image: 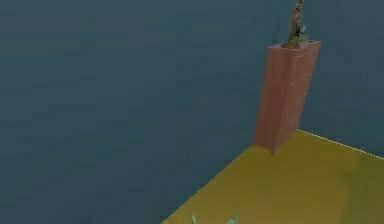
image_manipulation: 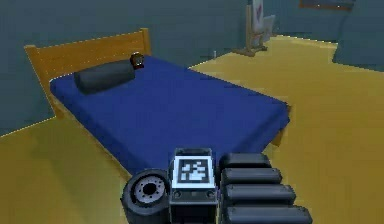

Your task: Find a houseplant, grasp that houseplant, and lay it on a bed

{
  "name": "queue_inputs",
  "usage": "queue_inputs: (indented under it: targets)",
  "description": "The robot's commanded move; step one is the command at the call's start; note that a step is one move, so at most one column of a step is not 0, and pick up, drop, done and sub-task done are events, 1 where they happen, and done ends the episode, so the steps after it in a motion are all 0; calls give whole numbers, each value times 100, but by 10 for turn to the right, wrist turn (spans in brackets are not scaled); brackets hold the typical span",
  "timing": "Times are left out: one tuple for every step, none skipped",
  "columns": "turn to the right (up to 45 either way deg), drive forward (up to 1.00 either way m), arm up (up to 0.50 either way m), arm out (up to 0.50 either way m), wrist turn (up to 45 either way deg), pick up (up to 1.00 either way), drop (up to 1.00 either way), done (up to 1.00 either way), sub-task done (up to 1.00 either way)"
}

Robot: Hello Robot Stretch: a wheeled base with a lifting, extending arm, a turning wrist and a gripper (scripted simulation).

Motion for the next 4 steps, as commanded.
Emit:
queue_inputs:
  targets:
    - [90, 0, 0, 0, 0, 0, 0, 0, 0]
    - [0, 25, 0, 0, 0, 0, 0, 0, 0]
    - [330, 0, 0, 0, 0, 0, 0, 0, 0]
    - [0, 100, 0, 0, 0, 0, 0, 0, 0]
